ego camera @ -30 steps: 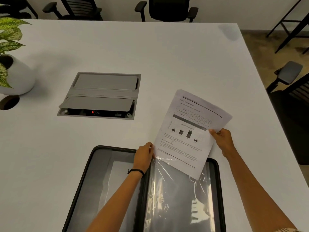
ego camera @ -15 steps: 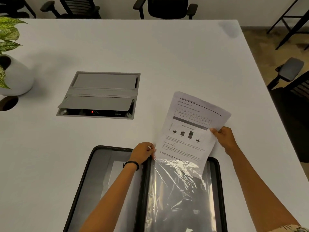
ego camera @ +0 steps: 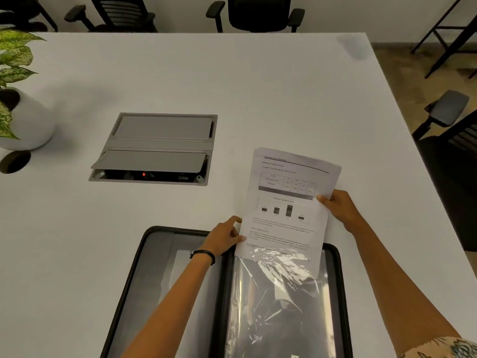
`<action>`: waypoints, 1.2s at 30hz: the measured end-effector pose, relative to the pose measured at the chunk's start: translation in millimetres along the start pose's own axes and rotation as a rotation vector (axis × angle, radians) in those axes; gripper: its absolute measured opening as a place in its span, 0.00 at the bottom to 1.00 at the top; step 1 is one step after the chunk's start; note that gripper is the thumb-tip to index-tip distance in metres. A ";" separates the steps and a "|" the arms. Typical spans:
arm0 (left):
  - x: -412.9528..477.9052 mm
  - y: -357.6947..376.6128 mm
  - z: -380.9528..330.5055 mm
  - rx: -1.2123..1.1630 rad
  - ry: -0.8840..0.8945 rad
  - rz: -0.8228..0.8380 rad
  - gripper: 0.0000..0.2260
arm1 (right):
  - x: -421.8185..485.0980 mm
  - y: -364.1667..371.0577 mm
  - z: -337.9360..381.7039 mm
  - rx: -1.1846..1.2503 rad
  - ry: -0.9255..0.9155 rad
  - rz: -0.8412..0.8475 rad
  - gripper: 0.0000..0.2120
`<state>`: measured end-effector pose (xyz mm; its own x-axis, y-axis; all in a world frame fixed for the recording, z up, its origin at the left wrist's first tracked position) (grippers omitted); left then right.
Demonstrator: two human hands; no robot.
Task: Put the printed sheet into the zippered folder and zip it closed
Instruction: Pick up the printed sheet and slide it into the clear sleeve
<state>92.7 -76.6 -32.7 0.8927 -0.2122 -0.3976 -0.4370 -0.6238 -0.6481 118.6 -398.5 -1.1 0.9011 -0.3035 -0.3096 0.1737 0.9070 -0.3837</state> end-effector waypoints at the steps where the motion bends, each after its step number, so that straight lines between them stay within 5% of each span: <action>1: 0.3 0.9 -0.5 0.002 -0.001 -0.026 0.17 | 0.7 0.0 1.0 -0.006 0.001 0.010 0.17; 9: 4.1 2.2 -3.0 -0.134 -0.019 -0.095 0.13 | 4.8 1.5 10.9 -0.048 0.003 0.129 0.17; 16: 13.4 -0.8 -16.0 -0.596 -0.175 -0.201 0.07 | -3.8 12.4 10.2 -0.142 0.018 0.367 0.17; 26: 31.6 -18.9 -55.2 -0.526 0.056 -0.437 0.16 | -11.2 19.5 23.3 -0.047 -0.293 -0.128 0.31; 31: 40.6 -33.3 -69.7 -0.337 0.239 -0.485 0.27 | -10.9 25.2 26.4 -0.147 -0.424 -0.145 0.26; 36: 45.0 -39.1 -74.5 -0.140 0.273 -0.543 0.23 | -8.9 28.2 24.3 -0.179 -0.407 -0.167 0.24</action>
<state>158.2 -117.8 23.1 0.9875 -0.0099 0.1570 0.0895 -0.7852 -0.6127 125.1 -363.1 12.0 0.9552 -0.2695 0.1220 0.2908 0.7799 -0.5543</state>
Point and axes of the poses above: each hand's wrist, its own x-axis towards the middle knuckle, its own y-axis out of the palm, z = x × y, the point moved 1 cm from there along x, towards the middle knuckle, and after that the axes turned 9 degrees about -z, right-handed, at the moved point
